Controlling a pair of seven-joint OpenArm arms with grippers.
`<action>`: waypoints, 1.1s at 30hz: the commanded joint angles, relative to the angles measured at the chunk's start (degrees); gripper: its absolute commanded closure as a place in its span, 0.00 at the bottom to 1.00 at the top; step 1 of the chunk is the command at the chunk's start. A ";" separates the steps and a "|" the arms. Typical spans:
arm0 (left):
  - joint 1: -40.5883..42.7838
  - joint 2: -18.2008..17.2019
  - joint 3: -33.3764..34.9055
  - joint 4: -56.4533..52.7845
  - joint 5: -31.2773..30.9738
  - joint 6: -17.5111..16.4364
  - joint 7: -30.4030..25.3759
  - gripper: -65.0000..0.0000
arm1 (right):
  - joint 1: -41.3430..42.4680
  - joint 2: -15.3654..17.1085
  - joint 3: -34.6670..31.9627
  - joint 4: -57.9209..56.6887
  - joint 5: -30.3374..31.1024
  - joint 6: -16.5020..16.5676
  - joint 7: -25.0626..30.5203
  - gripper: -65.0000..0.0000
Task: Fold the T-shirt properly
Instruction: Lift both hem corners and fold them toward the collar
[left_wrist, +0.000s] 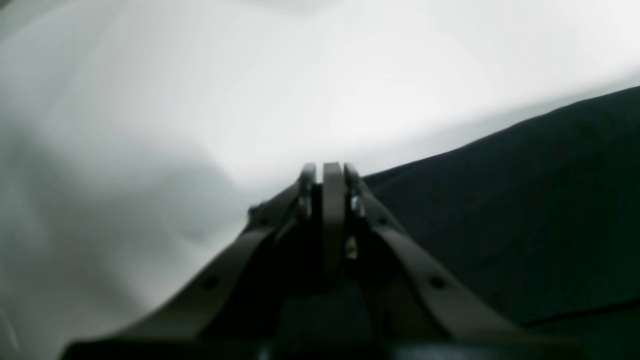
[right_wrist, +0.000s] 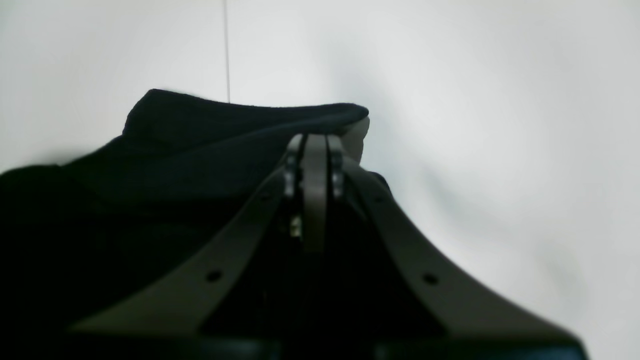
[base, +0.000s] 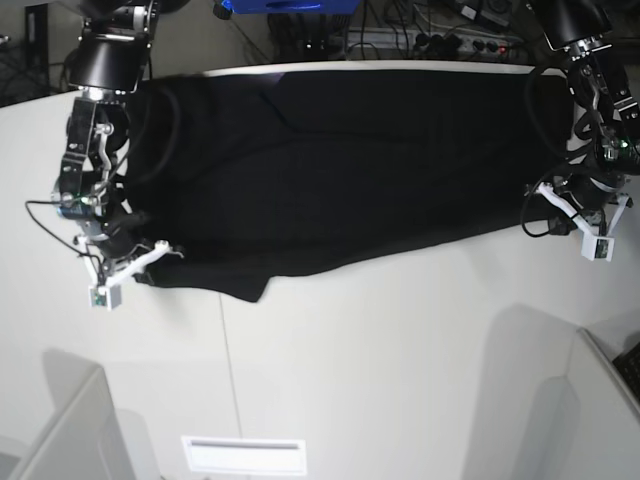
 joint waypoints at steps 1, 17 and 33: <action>-0.43 -0.93 -1.02 1.91 -0.59 -0.08 -1.05 1.00 | 0.71 0.63 0.23 2.35 0.48 0.15 0.75 1.00; 7.66 -1.02 -1.90 7.98 -0.59 -2.54 -1.05 1.00 | -7.81 -2.97 7.97 17.04 0.48 0.15 -8.04 1.00; 12.32 -1.11 -7.27 9.91 -0.50 -7.46 -1.05 1.00 | -16.69 -6.84 9.11 24.95 0.48 0.15 -10.33 1.00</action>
